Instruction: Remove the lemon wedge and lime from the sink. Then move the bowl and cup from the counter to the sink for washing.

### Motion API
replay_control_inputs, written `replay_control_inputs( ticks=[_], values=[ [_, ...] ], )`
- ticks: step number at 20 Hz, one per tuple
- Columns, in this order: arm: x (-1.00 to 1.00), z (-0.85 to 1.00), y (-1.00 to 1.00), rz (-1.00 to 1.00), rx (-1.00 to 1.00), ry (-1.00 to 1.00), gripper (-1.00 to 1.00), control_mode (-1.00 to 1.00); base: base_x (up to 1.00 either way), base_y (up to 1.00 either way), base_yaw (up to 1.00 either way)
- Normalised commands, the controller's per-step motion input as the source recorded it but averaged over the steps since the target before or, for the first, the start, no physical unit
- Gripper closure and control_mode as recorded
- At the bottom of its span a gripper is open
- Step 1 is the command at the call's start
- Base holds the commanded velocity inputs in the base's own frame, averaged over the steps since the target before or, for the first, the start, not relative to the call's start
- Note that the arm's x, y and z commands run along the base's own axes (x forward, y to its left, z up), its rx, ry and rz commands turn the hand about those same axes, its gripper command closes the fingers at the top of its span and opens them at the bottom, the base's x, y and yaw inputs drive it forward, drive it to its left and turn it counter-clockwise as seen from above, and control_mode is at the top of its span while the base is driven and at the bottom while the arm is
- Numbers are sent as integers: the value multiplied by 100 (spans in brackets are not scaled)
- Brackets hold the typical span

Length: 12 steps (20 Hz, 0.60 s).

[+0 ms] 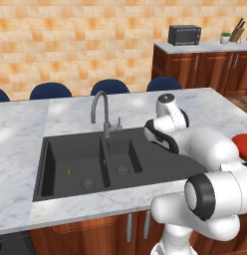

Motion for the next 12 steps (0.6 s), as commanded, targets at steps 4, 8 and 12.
replay_control_inputs(
  ticks=[4, 8, 12],
  values=[
    [-11, 0, 40, 0, 5, 0, -100, -100, 0, 0, 0],
    [-8, 0, 36, 0, 12, 0, -100, -100, 0, 0, 0],
    [-3, 0, 36, -4, 13, 0, -100, -100, 0, 0, 0]
  ],
)
